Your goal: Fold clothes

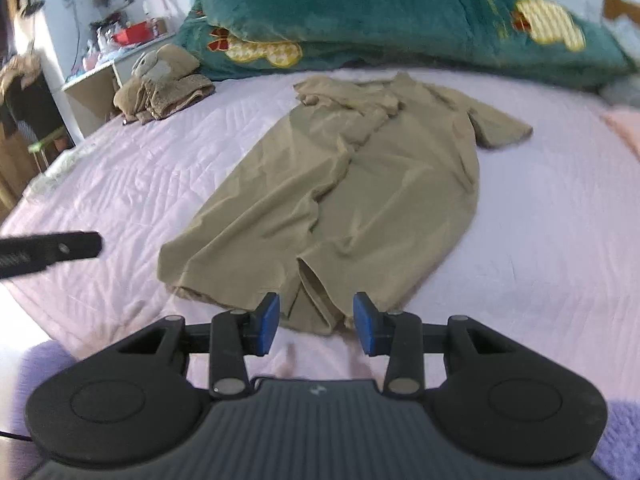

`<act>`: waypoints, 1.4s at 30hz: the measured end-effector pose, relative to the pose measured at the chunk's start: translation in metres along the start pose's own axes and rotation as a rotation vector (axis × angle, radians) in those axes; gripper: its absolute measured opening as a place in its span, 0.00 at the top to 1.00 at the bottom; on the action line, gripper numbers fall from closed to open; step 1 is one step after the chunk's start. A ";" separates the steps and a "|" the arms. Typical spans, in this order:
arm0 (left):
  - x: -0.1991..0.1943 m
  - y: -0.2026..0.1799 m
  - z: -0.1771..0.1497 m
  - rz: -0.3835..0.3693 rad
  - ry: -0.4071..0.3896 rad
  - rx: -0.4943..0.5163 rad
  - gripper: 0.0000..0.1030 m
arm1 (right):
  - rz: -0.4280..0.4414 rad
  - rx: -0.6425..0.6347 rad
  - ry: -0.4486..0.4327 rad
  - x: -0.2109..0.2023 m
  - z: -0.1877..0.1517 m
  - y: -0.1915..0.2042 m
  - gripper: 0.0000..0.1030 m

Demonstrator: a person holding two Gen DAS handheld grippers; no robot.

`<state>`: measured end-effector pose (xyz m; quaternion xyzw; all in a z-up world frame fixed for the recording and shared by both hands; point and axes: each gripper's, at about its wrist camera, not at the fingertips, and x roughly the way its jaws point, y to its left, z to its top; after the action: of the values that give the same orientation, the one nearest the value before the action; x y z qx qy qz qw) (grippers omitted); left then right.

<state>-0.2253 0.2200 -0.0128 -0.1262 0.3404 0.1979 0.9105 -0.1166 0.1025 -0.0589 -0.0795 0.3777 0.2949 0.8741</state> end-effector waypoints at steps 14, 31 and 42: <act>0.081 -0.042 -0.018 -0.075 0.136 0.060 0.78 | -0.262 -0.009 0.109 0.055 -0.015 -0.031 0.60; -0.051 0.078 -0.019 0.274 0.140 0.143 0.74 | -0.077 0.156 0.098 0.034 -0.026 -0.056 0.60; -0.053 0.071 -0.027 0.152 0.034 -0.028 0.59 | -0.101 0.118 0.021 0.065 -0.037 -0.036 0.73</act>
<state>-0.3089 0.2589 -0.0034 -0.1164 0.3617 0.2691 0.8850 -0.0831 0.0890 -0.1333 -0.0499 0.3992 0.2267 0.8870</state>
